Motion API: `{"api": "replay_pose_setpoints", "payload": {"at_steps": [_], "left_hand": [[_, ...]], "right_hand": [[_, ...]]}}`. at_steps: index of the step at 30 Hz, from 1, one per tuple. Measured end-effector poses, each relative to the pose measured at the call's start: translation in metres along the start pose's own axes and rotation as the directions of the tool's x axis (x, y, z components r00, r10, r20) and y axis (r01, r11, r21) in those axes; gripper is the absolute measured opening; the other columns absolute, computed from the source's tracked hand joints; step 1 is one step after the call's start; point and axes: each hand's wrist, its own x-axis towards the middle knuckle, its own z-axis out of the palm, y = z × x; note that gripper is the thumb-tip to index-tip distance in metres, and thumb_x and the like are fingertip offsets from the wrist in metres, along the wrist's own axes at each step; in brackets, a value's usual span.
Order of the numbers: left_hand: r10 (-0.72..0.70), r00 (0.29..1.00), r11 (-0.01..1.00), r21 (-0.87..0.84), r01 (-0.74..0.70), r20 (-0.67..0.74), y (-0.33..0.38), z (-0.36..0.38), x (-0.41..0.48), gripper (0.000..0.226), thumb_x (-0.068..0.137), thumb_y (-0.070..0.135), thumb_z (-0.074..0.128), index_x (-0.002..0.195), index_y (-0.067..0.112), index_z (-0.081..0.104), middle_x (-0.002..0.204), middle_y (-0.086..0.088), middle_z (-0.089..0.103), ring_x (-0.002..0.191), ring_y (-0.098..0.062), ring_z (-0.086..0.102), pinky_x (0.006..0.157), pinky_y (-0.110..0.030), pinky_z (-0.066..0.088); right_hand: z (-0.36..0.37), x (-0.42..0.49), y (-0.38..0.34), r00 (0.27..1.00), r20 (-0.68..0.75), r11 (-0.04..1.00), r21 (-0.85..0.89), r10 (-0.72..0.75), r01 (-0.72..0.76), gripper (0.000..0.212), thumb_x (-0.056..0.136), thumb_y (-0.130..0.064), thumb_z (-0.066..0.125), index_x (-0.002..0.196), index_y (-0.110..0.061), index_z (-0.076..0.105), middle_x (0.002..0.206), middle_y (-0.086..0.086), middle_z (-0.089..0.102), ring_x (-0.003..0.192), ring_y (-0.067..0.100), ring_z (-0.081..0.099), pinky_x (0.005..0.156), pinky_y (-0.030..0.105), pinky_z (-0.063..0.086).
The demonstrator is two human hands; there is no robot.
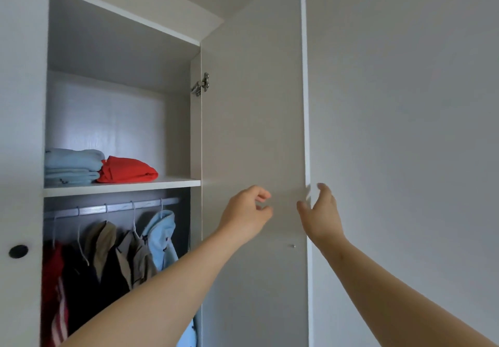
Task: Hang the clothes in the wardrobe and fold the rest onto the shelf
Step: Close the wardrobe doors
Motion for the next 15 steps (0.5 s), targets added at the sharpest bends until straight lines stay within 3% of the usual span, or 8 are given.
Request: {"api": "replay_pose_setpoints", "payload": {"at_steps": [2,4,6,8,10,12,15], "left_hand": [[-0.007,1.0,0.999,-0.037,0.007,-0.014,-0.008,0.002,0.003,0.017,0.082,0.016,0.063,0.091,0.029,0.056,0.094,0.012,0.057,0.077,-0.006,0.055,0.066,-0.015,0.038],[-0.008,0.998,0.997,-0.072,0.004,-0.055,-0.018,-0.003,0.008,0.017,0.082,0.015,0.063,0.087,0.03,0.055,0.091,0.013,0.057,0.073,-0.003,0.055,0.061,-0.008,0.038],[-0.007,0.993,0.996,-0.093,-0.005,-0.122,-0.028,-0.013,0.013,0.02,0.083,0.014,0.062,0.083,0.033,0.055,0.088,0.015,0.058,0.072,0.003,0.054,0.06,-0.003,0.037],[-0.006,0.985,0.991,-0.129,-0.017,-0.172,-0.034,-0.023,0.015,0.026,0.084,0.011,0.061,0.08,0.035,0.054,0.088,0.013,0.059,0.073,0.004,0.054,0.063,-0.004,0.038],[0.008,0.975,0.989,-0.14,-0.04,-0.22,-0.035,-0.034,0.015,0.03,0.084,0.005,0.059,0.079,0.035,0.055,0.087,0.013,0.06,0.076,0.005,0.055,0.064,0.0,0.038],[0.014,0.962,0.99,-0.13,-0.052,-0.271,-0.037,-0.047,0.013,0.034,0.082,-0.002,0.054,0.08,0.032,0.056,0.084,0.015,0.06,0.079,0.002,0.056,0.065,0.0,0.038],[0.029,0.934,0.992,-0.102,-0.07,-0.356,-0.039,-0.069,0.004,0.04,0.078,-0.007,0.049,0.078,0.032,0.057,0.081,0.013,0.061,0.077,-0.001,0.057,0.068,-0.004,0.04]], "right_hand": [[0.009,0.013,0.003,0.994,0.075,0.983,0.159,0.079,-0.09,0.058,0.095,-0.036,0.046,0.143,-0.011,0.025,0.146,0.008,0.035,0.131,0.027,0.038,0.103,0.034,0.032],[0.018,0.02,0.007,0.989,0.076,0.949,0.281,0.127,-0.143,0.045,0.095,-0.048,0.036,0.123,-0.013,0.044,0.122,0.007,0.053,0.109,0.023,0.052,0.09,0.033,0.038],[0.027,0.025,0.012,0.995,0.002,0.933,0.345,0.104,-0.098,0.043,0.096,-0.05,0.028,0.106,-0.015,0.052,0.103,0.001,0.059,0.091,0.017,0.055,0.084,0.034,0.041],[0.034,0.024,0.014,0.996,0.015,0.912,0.401,0.084,-0.083,0.05,0.096,-0.05,0.026,0.112,-0.016,0.059,0.105,-0.004,0.063,0.103,0.019,0.057,0.095,0.037,0.044],[0.043,0.014,0.007,0.995,0.089,0.872,0.484,0.034,-0.073,0.051,0.096,-0.052,0.026,0.105,-0.023,0.066,0.107,-0.006,0.067,0.106,0.019,0.059,0.098,0.039,0.045],[0.054,0.002,-0.004,0.987,0.149,0.843,0.537,-0.061,-0.029,0.052,0.095,-0.052,0.026,0.091,-0.019,0.067,0.095,-0.002,0.069,0.095,0.02,0.063,0.09,0.037,0.049],[0.074,-0.014,-0.021,0.966,0.175,0.828,0.558,-0.191,0.062,0.049,0.084,-0.055,0.03,0.091,-0.016,0.058,0.091,-0.005,0.061,0.089,0.015,0.057,0.082,0.032,0.047]]}}
